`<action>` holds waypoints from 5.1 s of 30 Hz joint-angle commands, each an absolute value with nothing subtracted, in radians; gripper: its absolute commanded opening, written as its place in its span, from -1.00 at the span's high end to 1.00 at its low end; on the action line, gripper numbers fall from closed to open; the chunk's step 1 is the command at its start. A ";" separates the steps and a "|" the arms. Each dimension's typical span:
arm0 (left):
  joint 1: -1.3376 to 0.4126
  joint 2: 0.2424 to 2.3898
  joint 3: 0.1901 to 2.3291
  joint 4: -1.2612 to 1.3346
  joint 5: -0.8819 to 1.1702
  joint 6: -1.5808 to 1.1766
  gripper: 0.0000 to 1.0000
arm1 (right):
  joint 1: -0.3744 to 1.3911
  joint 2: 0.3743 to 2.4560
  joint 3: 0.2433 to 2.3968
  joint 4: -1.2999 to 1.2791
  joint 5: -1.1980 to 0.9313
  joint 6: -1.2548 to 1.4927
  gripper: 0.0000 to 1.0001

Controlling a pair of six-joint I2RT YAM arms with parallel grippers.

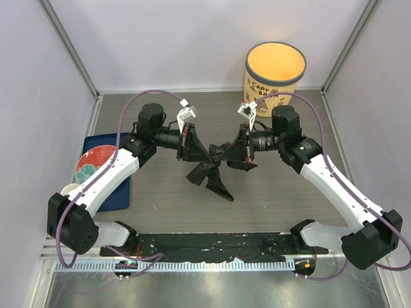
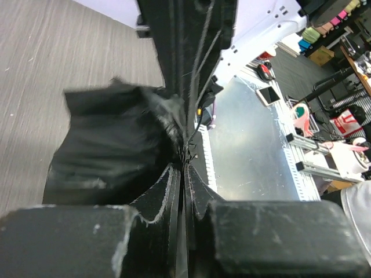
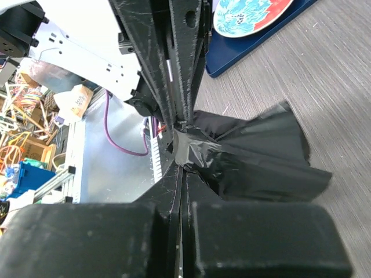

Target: Put the trash bags into the trash bin

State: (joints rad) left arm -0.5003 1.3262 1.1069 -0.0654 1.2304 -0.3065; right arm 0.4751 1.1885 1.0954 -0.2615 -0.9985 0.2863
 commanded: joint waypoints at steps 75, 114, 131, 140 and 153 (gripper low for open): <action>-0.591 1.365 1.305 -0.250 1.124 -0.205 0.18 | 0.522 1.161 1.166 -0.445 -0.976 0.029 0.99; -0.621 1.408 1.330 -0.189 1.126 -0.339 0.01 | 0.511 1.126 1.186 -0.538 -0.945 -0.023 0.99; -0.506 1.407 1.301 -0.247 1.144 -0.318 1.00 | 0.505 1.088 1.181 -0.589 -0.919 -0.038 0.99; -0.497 1.430 1.341 -0.272 1.227 -0.296 0.82 | 0.495 1.078 1.181 -0.609 -0.908 -0.037 0.99; -0.634 1.447 1.371 -0.227 1.068 -0.368 -0.08 | 0.502 1.120 1.180 -0.526 -0.927 0.020 0.99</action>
State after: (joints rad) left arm -0.6231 1.4361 1.3155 -0.2695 1.1282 -0.3424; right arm 0.4992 1.1179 1.1484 -0.5873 -0.9115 -0.0120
